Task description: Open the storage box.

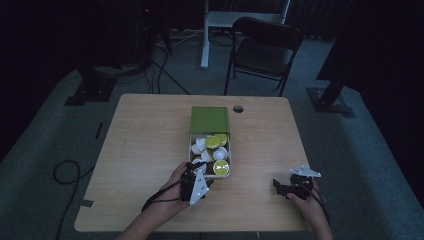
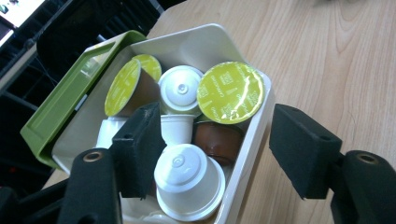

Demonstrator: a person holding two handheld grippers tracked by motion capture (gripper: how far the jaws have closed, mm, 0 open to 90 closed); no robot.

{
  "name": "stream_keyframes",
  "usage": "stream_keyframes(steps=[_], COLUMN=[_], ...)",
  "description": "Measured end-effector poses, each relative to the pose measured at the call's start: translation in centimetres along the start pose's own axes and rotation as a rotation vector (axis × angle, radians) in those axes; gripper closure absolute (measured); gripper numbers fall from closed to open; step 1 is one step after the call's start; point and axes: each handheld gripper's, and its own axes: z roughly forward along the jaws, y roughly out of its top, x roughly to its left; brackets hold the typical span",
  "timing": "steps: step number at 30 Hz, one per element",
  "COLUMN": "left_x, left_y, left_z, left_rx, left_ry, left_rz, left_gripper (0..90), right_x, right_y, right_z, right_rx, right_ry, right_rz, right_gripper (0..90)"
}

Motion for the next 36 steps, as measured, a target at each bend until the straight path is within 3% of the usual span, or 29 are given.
stream_keyframes(steps=[3,6,10,17,21,24,26,27,30,32,33,35,36], left_x=[0.1,0.9,1.6,2.7,3.3,3.6,4.2,4.2,5.0,5.0,5.2,5.4,5.4], left_y=[0.0,0.0,-0.2,-0.8,-1.7,-2.1,-2.9,-2.9,-4.1,-4.1,-4.8,-5.6,-5.6], left_z=[-0.1,-0.6,-1.1,-1.8,-2.3,-2.6,-3.1,-3.1,-3.7,-3.7,-3.9,-4.1,-4.1], left_rx=[-0.004,-0.023,-0.029,-0.065,-0.074,-0.073,-0.08,-0.08,-0.076,-0.076,-0.092,-0.117,-0.117], left_ry=[-0.002,-0.011,-0.01,-0.003,0.009,0.01,0.017,0.017,0.05,0.05,0.058,0.079,0.079], left_rz=[-0.014,-0.061,-0.078,-0.157,-0.203,-0.214,-0.256,-0.256,-0.297,-0.297,-0.332,-0.374,-0.374], left_gripper=[34.5,32.7,32.7,29.4,28.8,28.7,28.6,28.7,28.6,28.5,28.5,18.8,18.0], right_x=[0.0,0.0,0.0,0.0,0.0,0.0,0.0,0.0,0.0,0.0,0.0,0.0,0.0], right_y=[0.0,0.0,0.0,0.0,0.0,0.0,0.0,0.0,0.0,0.0,0.0,0.0,0.0], right_z=[0.0,0.0,0.0,0.0,0.0,0.0,0.0,0.0,0.0,0.0,0.0,0.0,0.0], right_rx=[0.0,0.0,0.0,0.0,0.0,0.0,0.0,0.0,0.0,0.0,0.0,0.0,0.0], right_ry=[0.0,0.0,0.0,0.0,0.0,0.0,0.0,0.0,0.0,0.0,0.0,0.0,0.0], right_rz=[0.0,0.0,0.0,0.0,0.0,0.0,0.0,0.0,0.0,0.0,0.0,0.0,0.0], right_gripper=[10.6,10.6,10.6,10.6,10.6,10.6,10.6,10.6,10.6,10.6,10.6,10.6,10.6])
